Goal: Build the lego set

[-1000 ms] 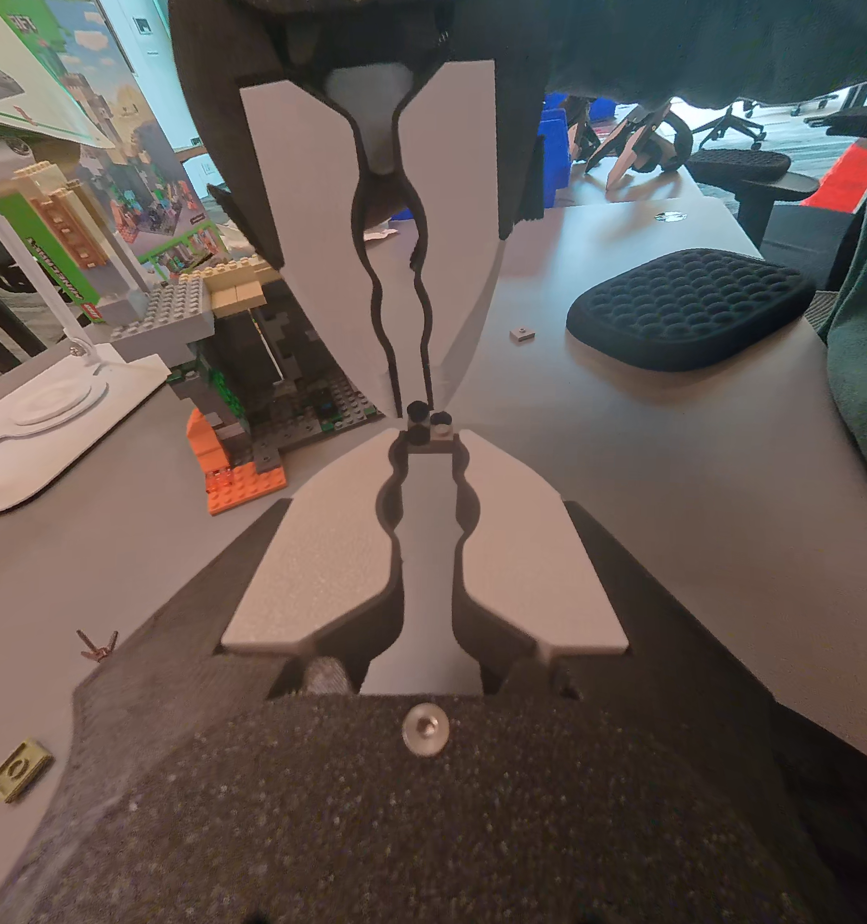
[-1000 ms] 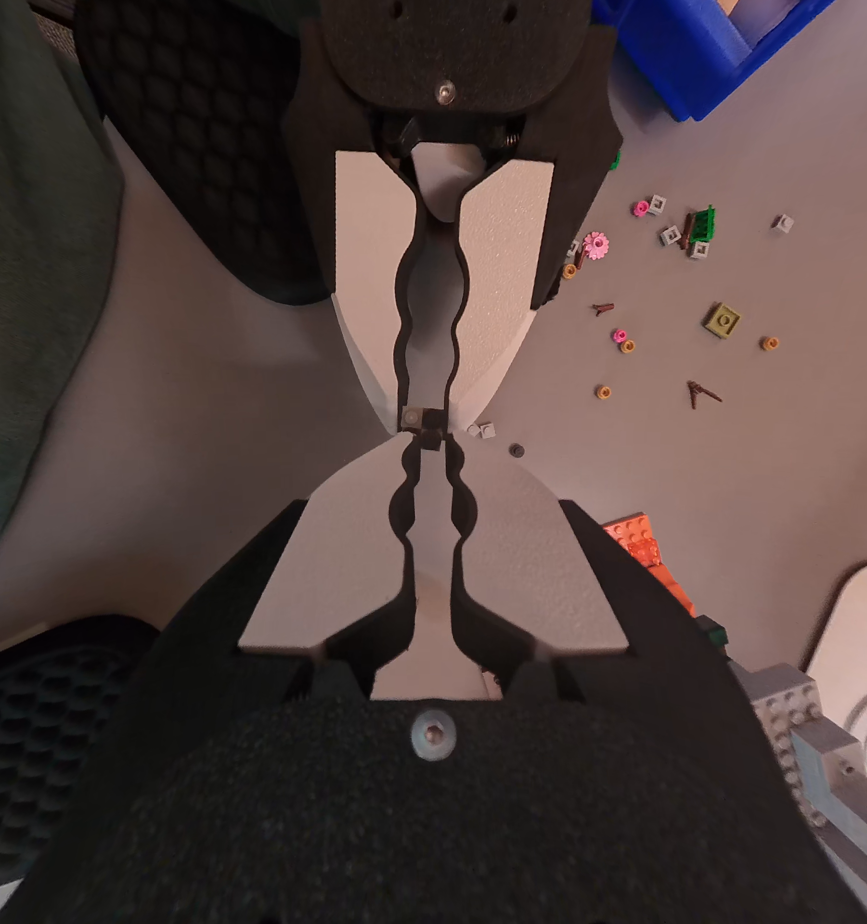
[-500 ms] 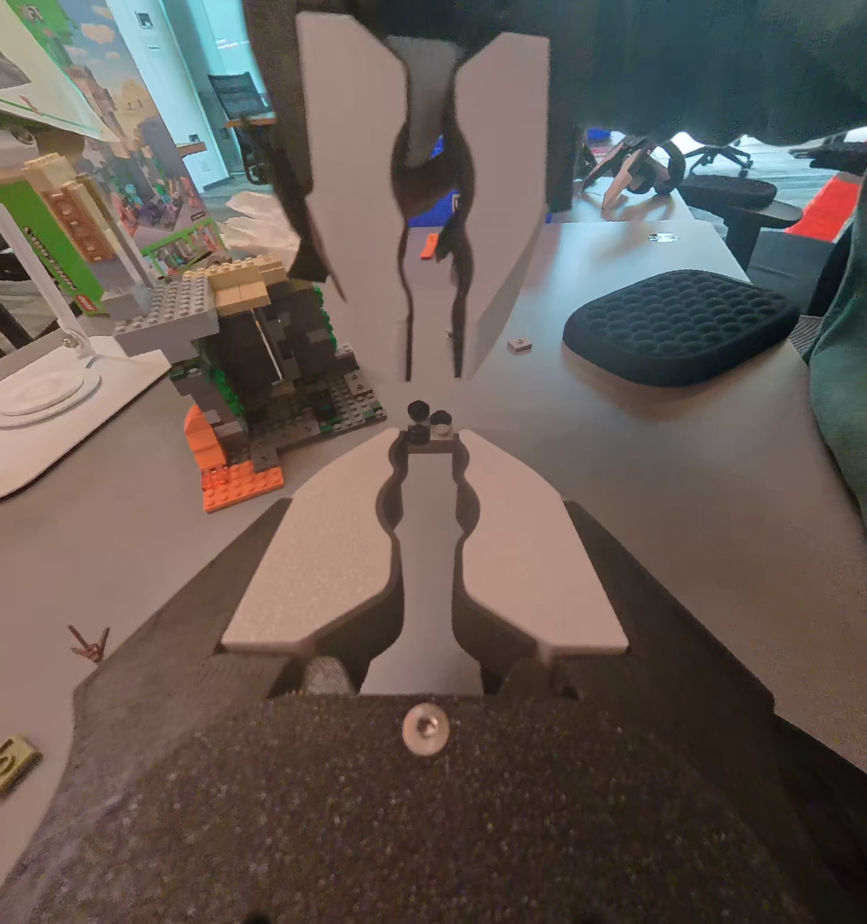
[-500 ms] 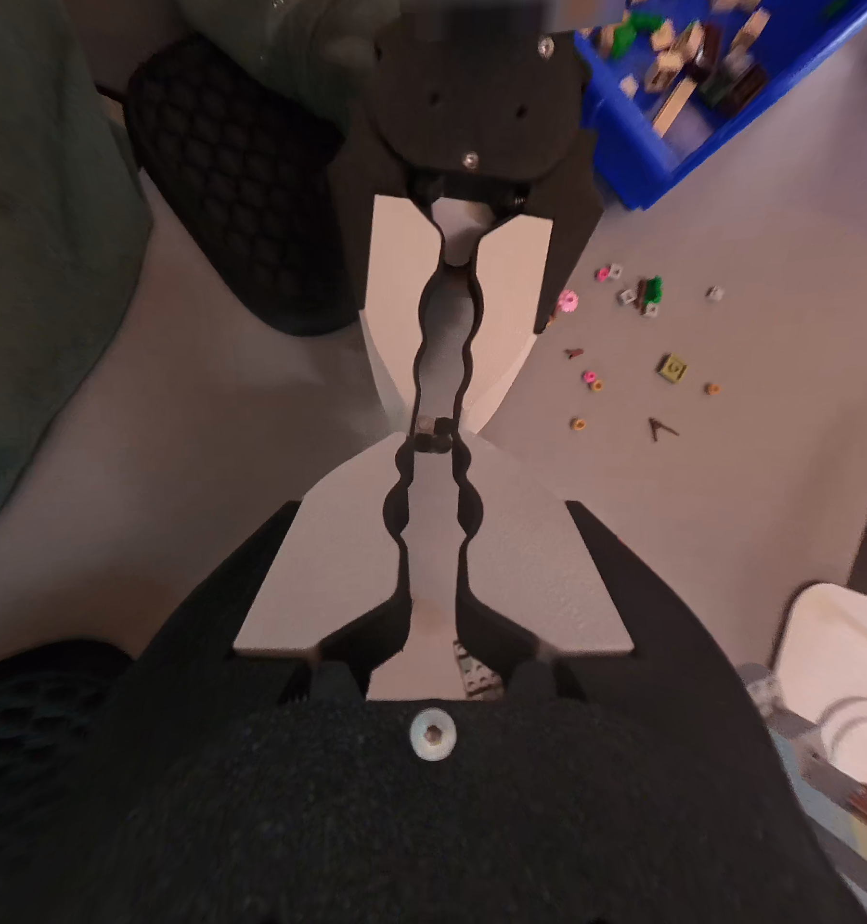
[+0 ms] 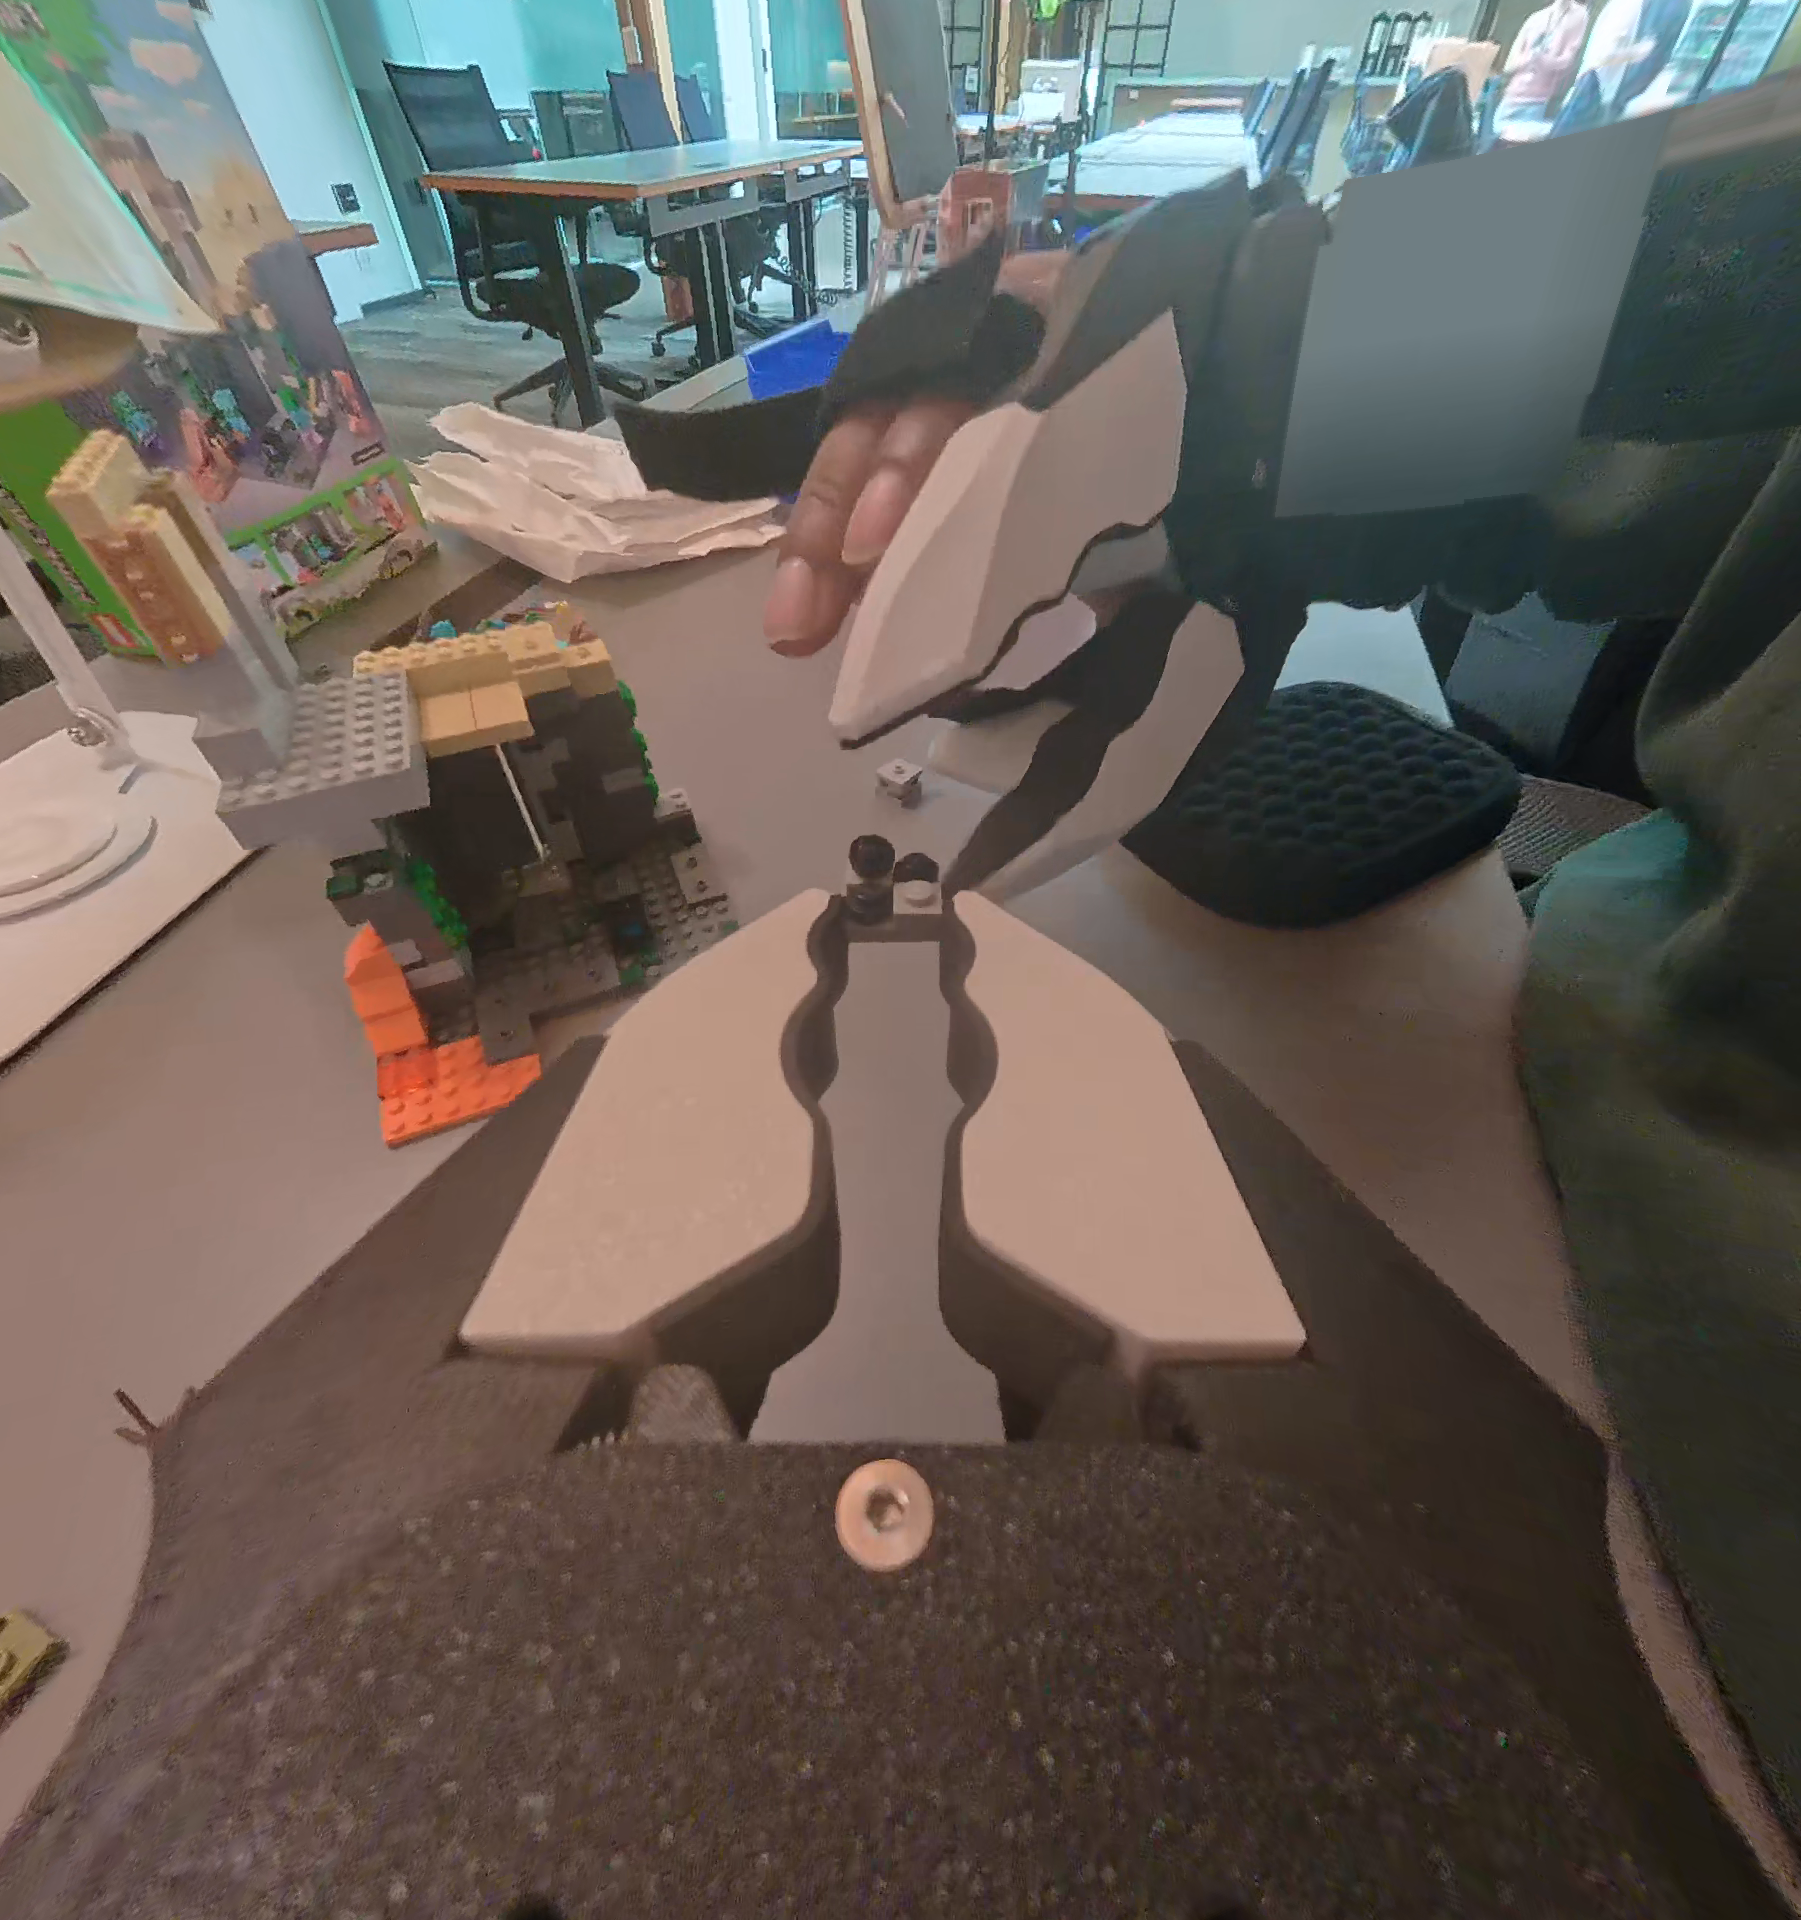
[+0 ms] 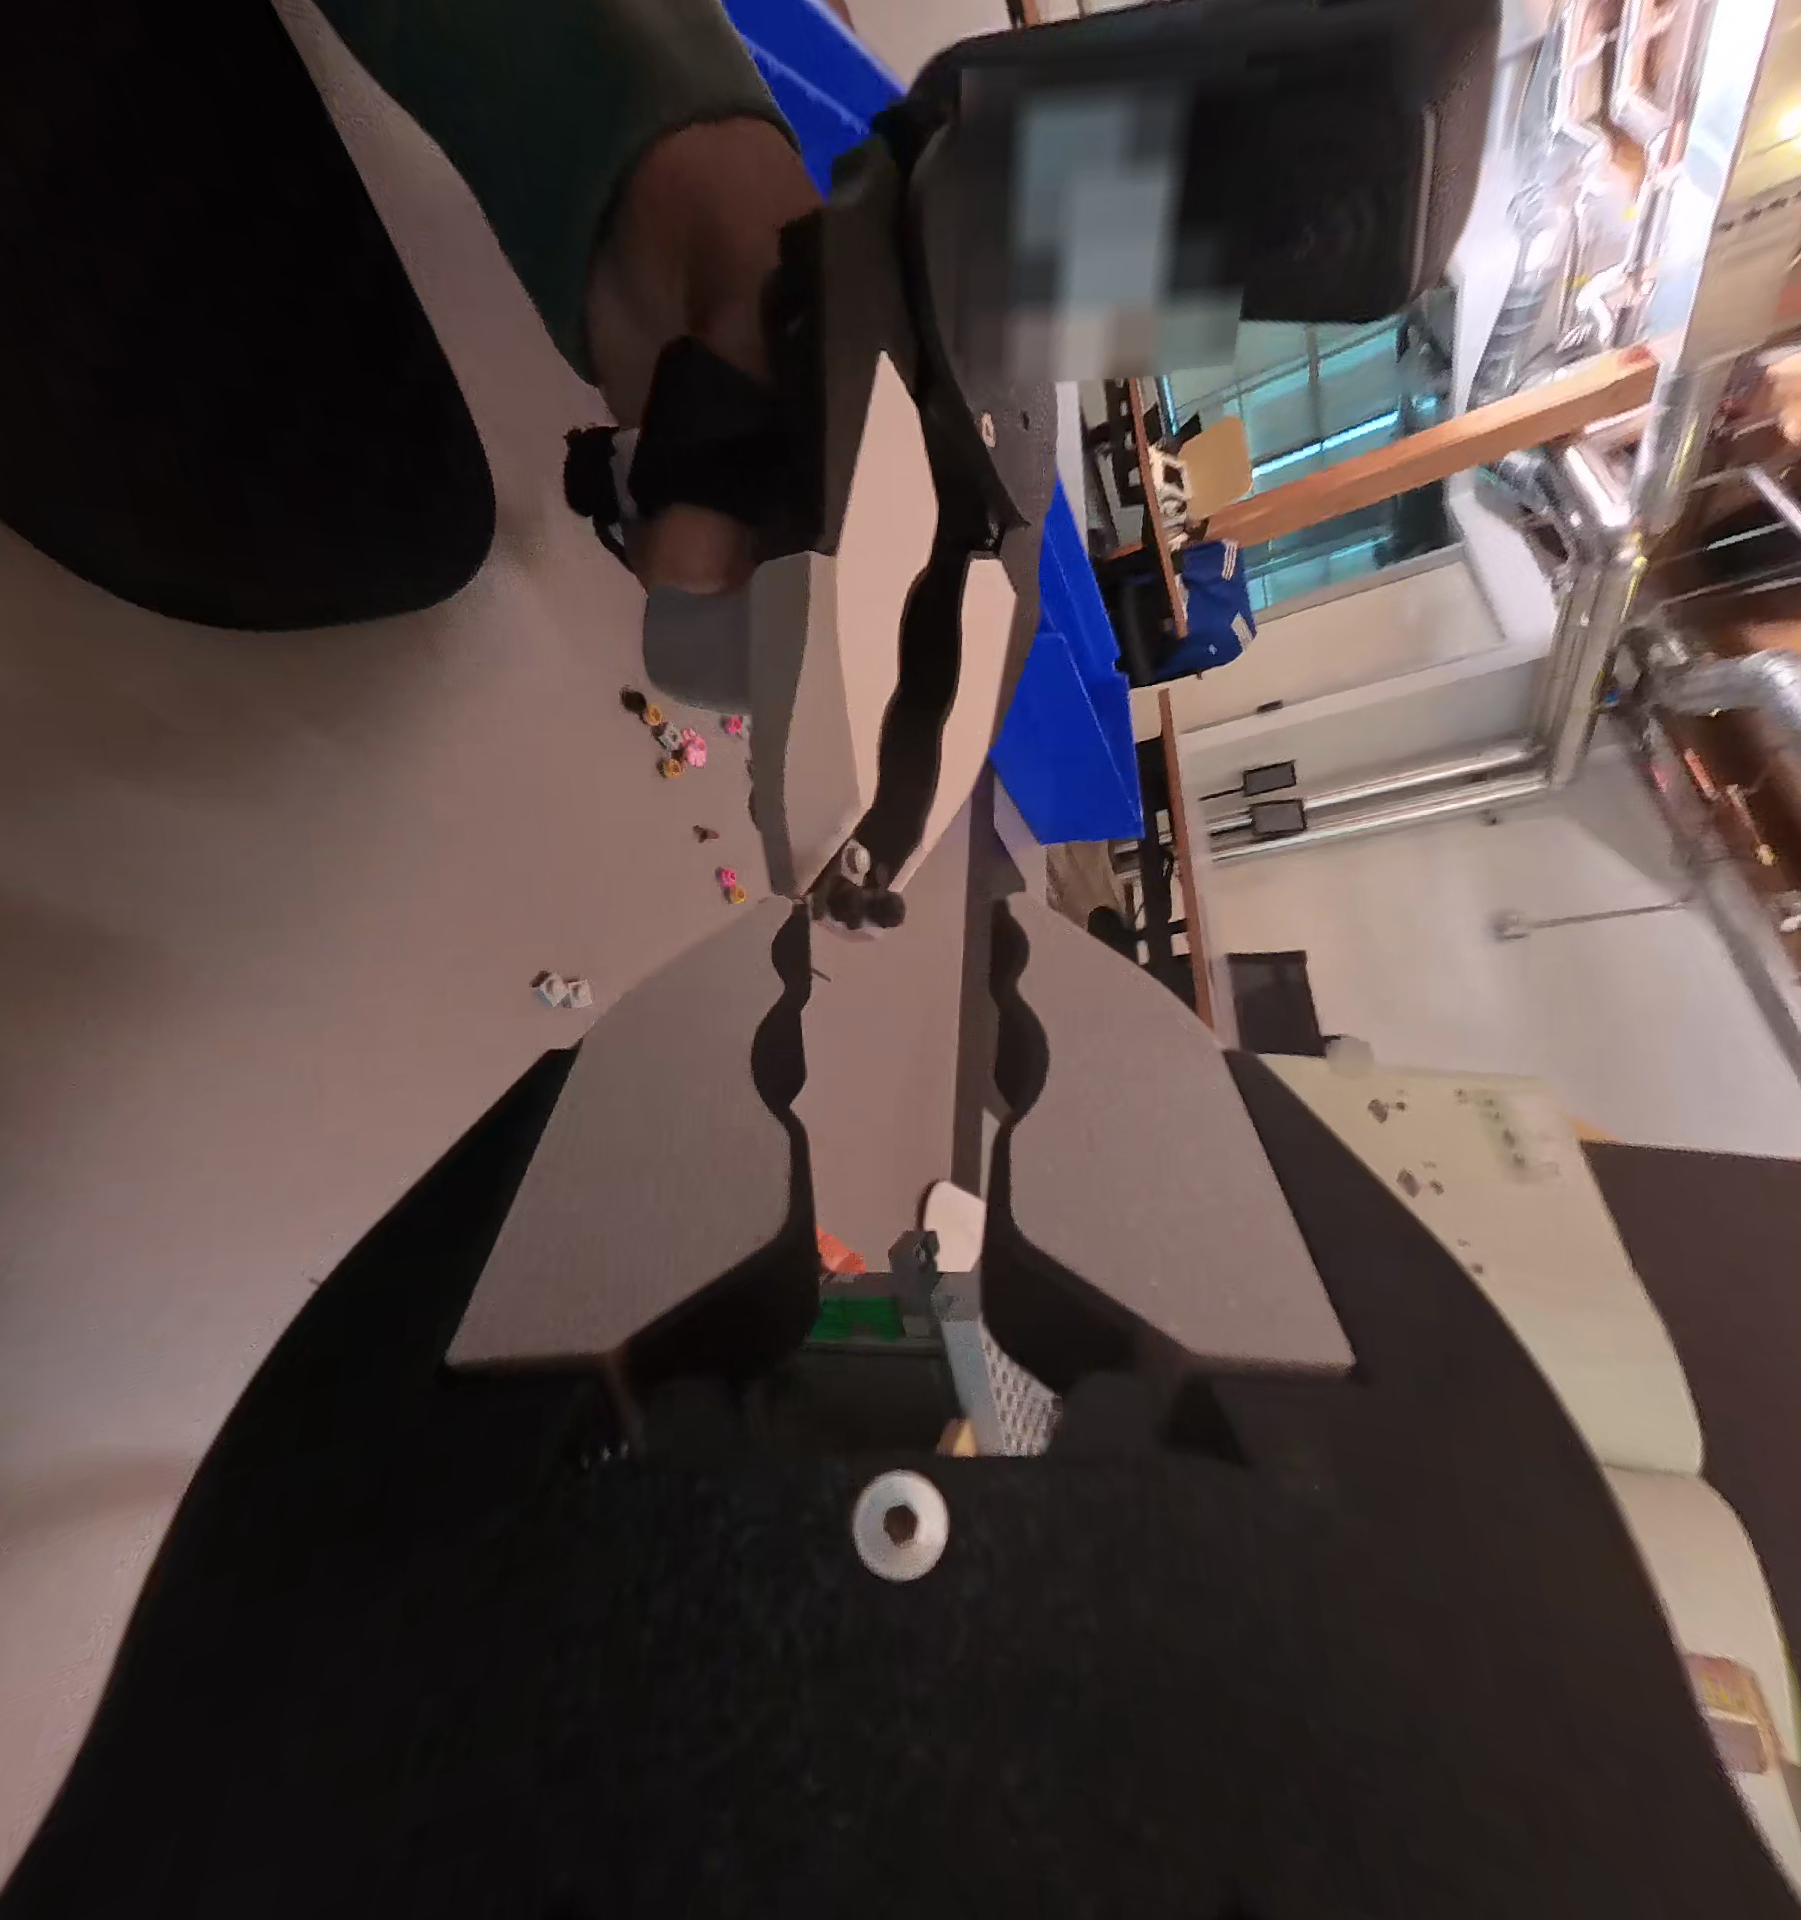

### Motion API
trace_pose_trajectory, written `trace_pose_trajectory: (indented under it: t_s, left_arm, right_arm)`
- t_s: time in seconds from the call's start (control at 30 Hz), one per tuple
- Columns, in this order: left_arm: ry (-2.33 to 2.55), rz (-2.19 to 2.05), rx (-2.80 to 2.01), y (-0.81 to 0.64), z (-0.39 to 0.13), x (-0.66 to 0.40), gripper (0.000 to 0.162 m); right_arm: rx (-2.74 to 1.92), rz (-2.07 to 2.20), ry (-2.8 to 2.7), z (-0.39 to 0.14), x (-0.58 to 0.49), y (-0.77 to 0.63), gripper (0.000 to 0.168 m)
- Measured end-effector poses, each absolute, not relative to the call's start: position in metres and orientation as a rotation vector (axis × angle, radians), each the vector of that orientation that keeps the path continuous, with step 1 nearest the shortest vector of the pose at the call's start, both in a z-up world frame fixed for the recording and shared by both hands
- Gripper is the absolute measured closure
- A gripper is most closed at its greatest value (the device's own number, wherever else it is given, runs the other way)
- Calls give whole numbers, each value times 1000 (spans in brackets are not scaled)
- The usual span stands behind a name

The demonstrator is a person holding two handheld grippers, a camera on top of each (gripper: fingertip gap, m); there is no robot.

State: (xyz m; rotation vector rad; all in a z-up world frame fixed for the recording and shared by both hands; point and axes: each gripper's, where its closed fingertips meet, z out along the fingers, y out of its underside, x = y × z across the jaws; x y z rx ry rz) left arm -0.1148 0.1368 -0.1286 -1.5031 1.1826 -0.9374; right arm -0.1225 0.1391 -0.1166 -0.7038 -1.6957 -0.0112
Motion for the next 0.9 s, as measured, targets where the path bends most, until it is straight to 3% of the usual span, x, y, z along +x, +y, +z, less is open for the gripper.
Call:
trace_pose_trajectory:
  t_s: [0.43,0.9]
  left_arm:
    - [1190,-1003,-1482,104,-92,-86,146]
    - [1087,-1143,-1446,82,-68,-80,146]
  right_arm:
    - [-546,-90,-1701,-90,-108,109,132]
    - [-529,49,-1613,-69,-102,85,149]
